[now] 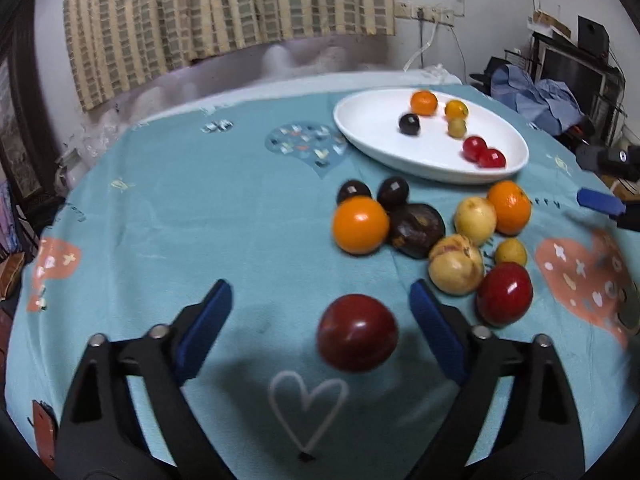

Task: Organize fruits
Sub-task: 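Grasp a large dark red plum with the left gripper while the right gripper grasps a small yellow fruit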

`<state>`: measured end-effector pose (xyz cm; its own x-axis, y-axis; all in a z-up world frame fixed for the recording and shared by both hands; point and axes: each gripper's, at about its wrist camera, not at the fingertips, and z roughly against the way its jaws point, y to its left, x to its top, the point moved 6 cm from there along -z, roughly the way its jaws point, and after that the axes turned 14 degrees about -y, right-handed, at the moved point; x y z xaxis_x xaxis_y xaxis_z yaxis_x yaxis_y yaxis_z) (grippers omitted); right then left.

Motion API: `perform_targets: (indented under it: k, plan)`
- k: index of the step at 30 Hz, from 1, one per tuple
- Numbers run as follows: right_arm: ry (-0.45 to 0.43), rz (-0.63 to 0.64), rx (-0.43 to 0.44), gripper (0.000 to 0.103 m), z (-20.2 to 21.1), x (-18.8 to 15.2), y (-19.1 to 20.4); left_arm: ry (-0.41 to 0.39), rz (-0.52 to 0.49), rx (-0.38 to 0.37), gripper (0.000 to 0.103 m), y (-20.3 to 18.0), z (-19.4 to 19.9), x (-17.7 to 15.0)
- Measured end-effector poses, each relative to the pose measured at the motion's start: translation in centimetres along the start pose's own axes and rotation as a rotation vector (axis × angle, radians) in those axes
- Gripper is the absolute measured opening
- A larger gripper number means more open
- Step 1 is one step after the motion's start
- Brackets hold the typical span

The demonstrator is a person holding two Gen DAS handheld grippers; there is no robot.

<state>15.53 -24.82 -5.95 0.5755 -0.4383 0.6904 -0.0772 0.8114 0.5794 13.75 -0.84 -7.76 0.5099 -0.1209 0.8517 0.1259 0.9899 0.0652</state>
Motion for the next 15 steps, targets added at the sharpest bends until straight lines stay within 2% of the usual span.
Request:
perform_targets:
  k: [3,10,12,15]
  plan:
    - [0.001,0.006,-0.002,0.085,0.0,0.0,0.1,0.049,0.005,-0.026,0.066,-0.4,-0.3,-1.1]
    - [0.043,0.057,0.012,0.085,-0.5,-1.0,1.1,0.074,0.062,-0.057,0.064,0.2,0.2,-2.1]
    - [0.075,0.084,0.036,0.085,-0.8,-1.7,1.8,0.089,0.087,-0.091,0.053,0.2,-0.2,-2.3]
    - [0.123,0.074,0.092,0.085,-1.2,-2.7,2.5,0.091,0.088,-0.107,0.043,0.0,-0.4,-2.3]
